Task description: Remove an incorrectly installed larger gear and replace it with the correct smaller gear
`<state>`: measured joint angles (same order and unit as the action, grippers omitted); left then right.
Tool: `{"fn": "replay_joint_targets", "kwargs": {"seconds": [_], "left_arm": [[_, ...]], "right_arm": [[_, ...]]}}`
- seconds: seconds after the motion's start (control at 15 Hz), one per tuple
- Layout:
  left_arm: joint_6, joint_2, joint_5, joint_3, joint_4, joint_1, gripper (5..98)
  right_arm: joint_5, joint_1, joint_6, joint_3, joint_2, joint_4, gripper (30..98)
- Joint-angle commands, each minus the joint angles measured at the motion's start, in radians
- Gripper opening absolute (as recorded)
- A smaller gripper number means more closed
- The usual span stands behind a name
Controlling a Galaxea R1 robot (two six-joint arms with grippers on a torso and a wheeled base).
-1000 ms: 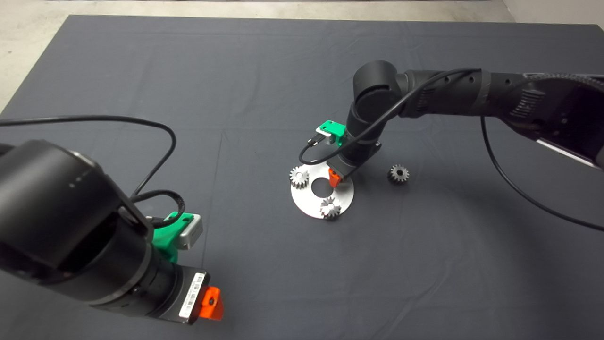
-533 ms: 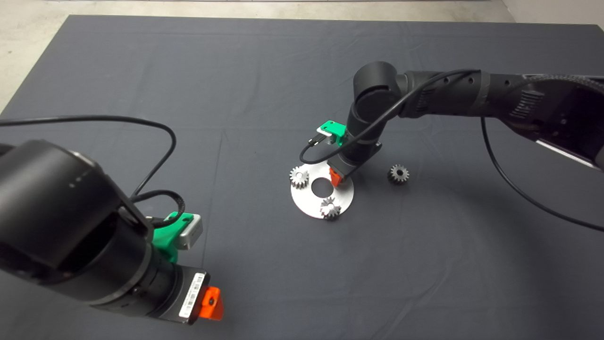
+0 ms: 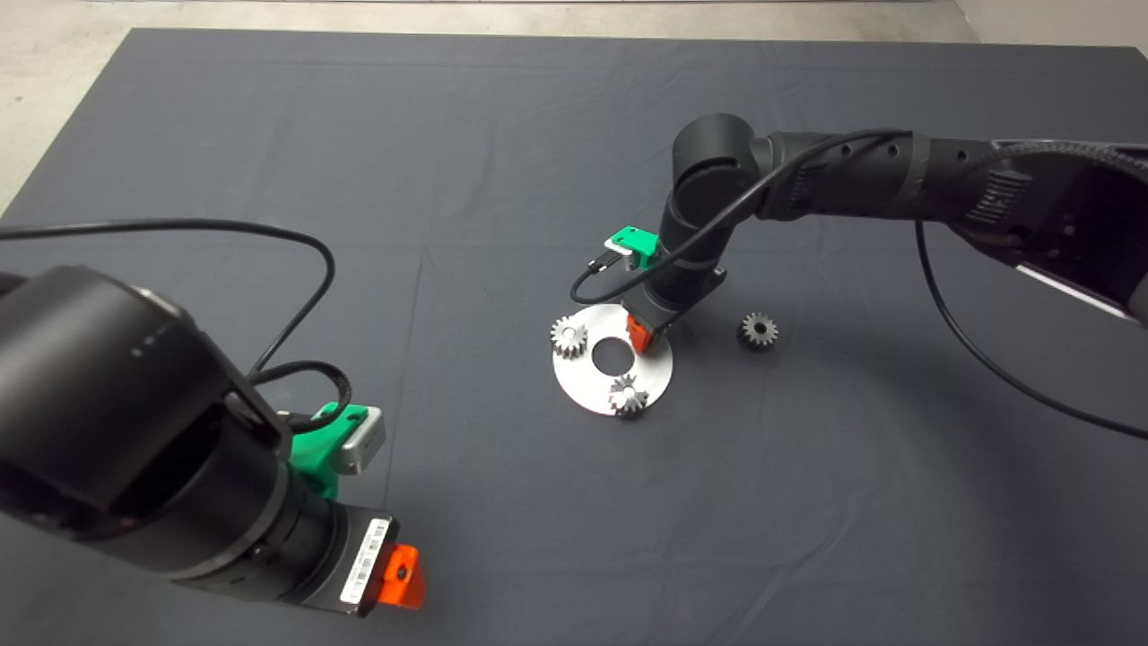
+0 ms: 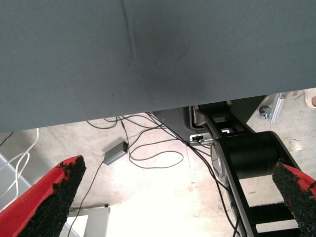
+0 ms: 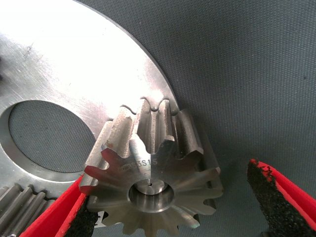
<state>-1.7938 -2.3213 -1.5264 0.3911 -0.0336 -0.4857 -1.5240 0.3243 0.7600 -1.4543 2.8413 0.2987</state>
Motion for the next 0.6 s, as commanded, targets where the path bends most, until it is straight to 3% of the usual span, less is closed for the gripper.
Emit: {"fn": "replay_joint_targets", "kwargs": {"seconds": [0.0, 0.27, 0.53], "left_arm": [[0.001, 0.001, -0.034, -0.013, 0.017, -0.013, 97.6], [0.001, 0.001, -0.034, -0.012, 0.017, -0.013, 97.6], [0.001, 0.001, -0.034, -0.013, 0.017, -0.013, 97.6]], "right_arm": [[0.001, 0.029, 0.002, -0.004, 0.027, 0.034, 75.8], [0.001, 0.032, -0.001, -0.004, 0.028, 0.034, 75.3], [0.001, 0.033, 0.004, -0.003, 0.027, 0.034, 70.3]]}}
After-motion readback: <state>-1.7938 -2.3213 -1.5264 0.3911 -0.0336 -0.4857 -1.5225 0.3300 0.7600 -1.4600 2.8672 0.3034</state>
